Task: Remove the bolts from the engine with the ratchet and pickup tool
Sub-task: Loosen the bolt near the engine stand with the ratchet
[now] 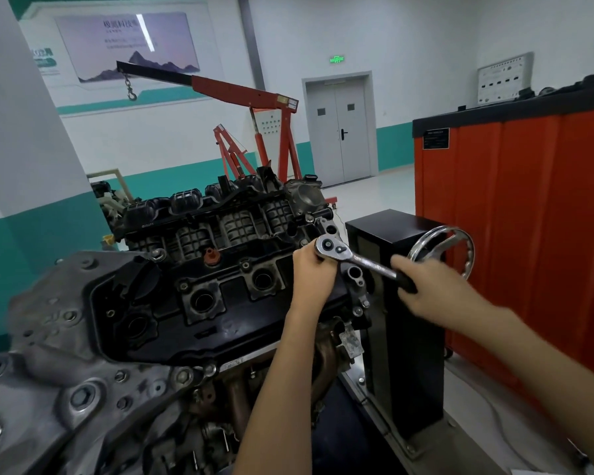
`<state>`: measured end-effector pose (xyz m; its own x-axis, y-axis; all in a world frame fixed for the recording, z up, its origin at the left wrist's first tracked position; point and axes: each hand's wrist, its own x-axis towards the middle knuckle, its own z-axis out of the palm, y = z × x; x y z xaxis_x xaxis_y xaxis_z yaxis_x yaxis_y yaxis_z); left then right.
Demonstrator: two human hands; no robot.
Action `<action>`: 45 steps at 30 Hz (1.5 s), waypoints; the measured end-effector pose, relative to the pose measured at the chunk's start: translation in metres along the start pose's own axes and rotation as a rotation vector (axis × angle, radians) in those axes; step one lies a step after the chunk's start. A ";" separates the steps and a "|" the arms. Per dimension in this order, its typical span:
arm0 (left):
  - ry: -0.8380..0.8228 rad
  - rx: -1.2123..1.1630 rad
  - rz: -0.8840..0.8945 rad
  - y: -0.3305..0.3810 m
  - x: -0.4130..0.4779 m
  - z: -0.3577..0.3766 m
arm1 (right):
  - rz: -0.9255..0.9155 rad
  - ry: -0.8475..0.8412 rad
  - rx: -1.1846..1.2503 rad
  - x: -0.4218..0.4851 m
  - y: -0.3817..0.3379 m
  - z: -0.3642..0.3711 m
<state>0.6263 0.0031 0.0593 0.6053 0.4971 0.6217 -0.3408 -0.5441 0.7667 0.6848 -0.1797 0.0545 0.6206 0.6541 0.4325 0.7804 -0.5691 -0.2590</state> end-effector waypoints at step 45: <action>0.092 -0.052 -0.030 -0.007 -0.006 0.009 | 0.116 -0.008 0.323 -0.030 -0.020 0.022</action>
<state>0.6316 -0.0020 0.0488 0.5476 0.5740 0.6088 -0.3621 -0.4934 0.7908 0.6518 -0.1769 0.0277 0.7059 0.5990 0.3781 0.6882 -0.4534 -0.5664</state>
